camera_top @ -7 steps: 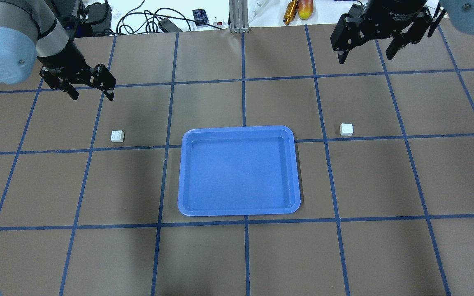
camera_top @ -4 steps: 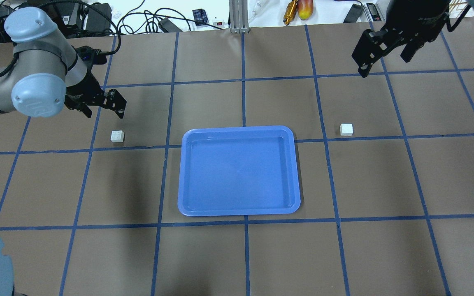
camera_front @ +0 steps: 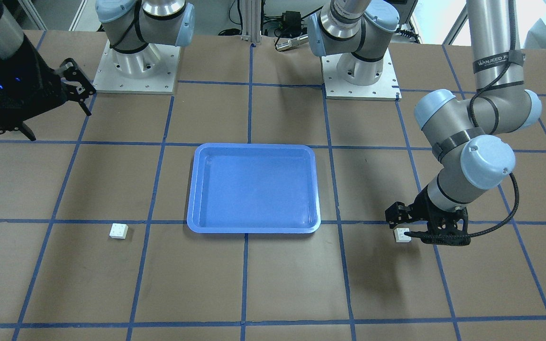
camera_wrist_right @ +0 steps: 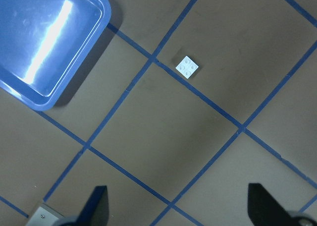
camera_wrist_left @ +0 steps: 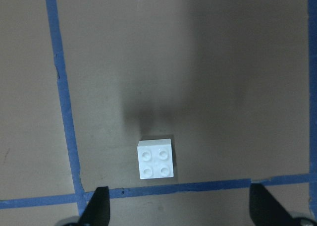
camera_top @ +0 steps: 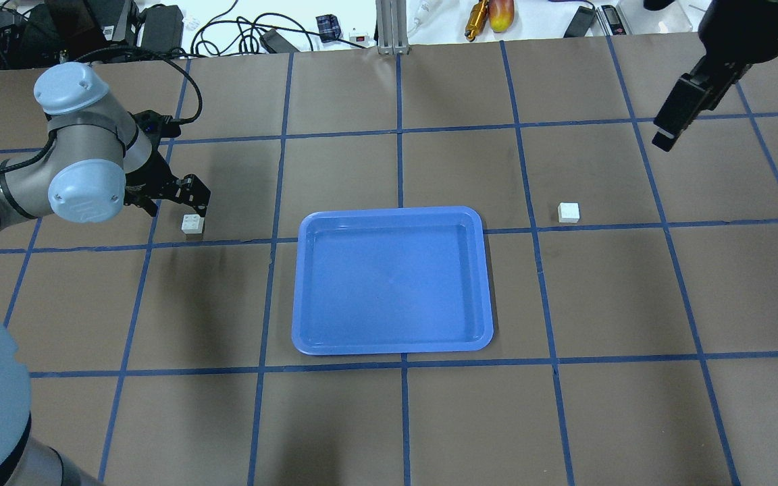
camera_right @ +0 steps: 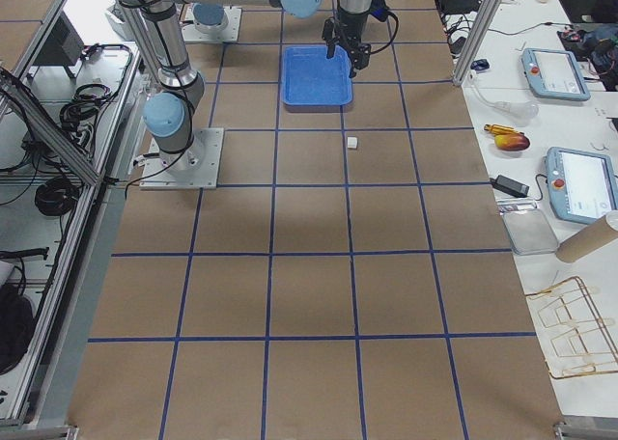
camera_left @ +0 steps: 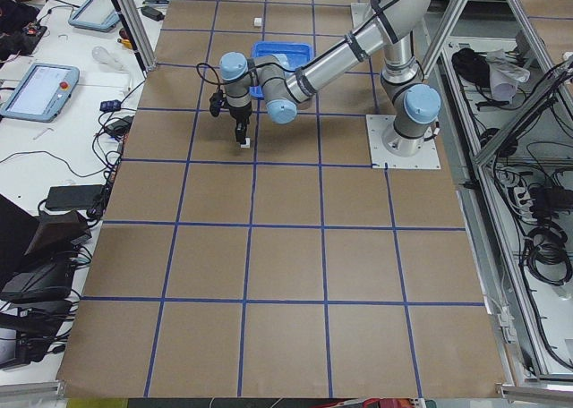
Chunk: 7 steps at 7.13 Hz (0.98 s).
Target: Assemble white blocks and place on blue tray
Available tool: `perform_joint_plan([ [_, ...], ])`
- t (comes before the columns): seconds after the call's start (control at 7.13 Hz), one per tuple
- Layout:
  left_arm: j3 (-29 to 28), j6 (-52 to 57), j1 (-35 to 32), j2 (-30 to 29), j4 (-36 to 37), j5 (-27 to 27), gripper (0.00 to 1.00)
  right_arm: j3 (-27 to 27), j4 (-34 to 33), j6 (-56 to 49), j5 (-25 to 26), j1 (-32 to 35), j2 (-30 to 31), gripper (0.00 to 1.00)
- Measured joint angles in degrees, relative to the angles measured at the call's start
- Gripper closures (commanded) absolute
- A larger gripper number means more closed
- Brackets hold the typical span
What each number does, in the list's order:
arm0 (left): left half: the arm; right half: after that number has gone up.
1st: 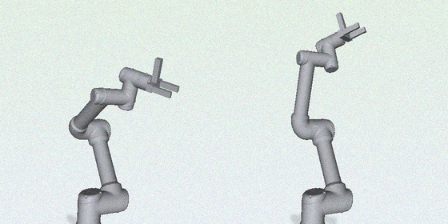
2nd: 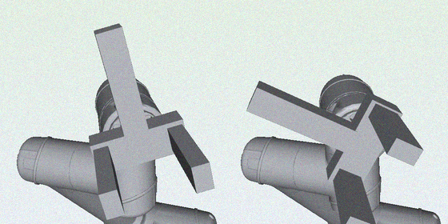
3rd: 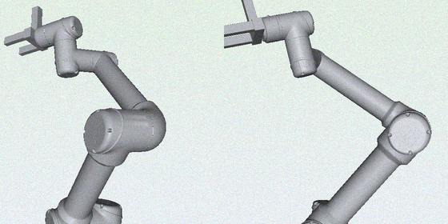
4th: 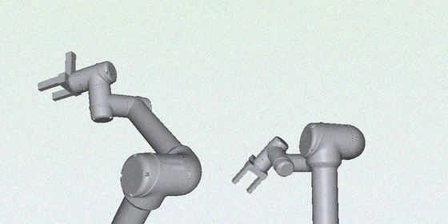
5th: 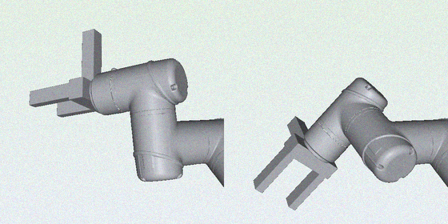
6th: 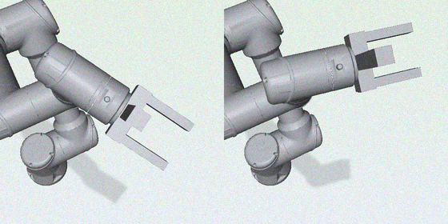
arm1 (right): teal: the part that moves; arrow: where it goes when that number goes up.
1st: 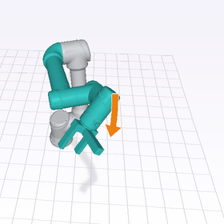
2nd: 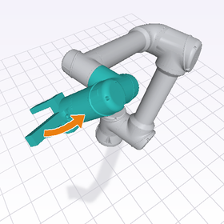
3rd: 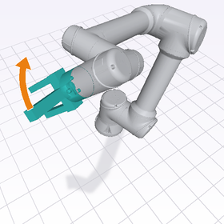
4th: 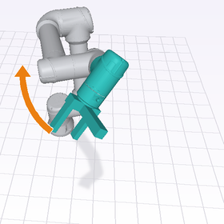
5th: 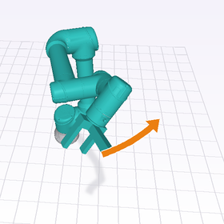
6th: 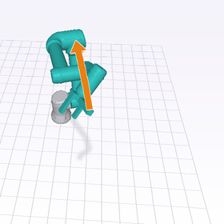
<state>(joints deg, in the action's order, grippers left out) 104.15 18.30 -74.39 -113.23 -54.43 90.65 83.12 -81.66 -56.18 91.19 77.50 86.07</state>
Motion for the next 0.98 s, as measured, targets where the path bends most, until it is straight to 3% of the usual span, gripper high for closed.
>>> perform_joint_plan([
  [0.14, 0.2, 0.01, 0.36, -0.81, 0.61, -0.02, 0.03, 1.7, -0.46, -4.81, -0.16, -1.8, -0.14, 0.0],
  [0.28, 0.31, -0.01, 0.5, -1.78, 1.97, -0.01, 0.11, 4.11, -2.14, -7.28, -0.86, -3.07, -0.84, 0.0],
  [0.7, 0.01, -0.44, 0.56, -3.82, 4.27, -0.07, 0.29, 13.6, -16.42, -13.95, -5.1, -5.31, -5.95, 0.0],
  [0.98, 0.23, -0.75, 0.37, -4.56, 4.39, -0.39, 0.4, 16.65, -24.81, -20.38, -8.6, -5.62, -9.54, 0.0],
])
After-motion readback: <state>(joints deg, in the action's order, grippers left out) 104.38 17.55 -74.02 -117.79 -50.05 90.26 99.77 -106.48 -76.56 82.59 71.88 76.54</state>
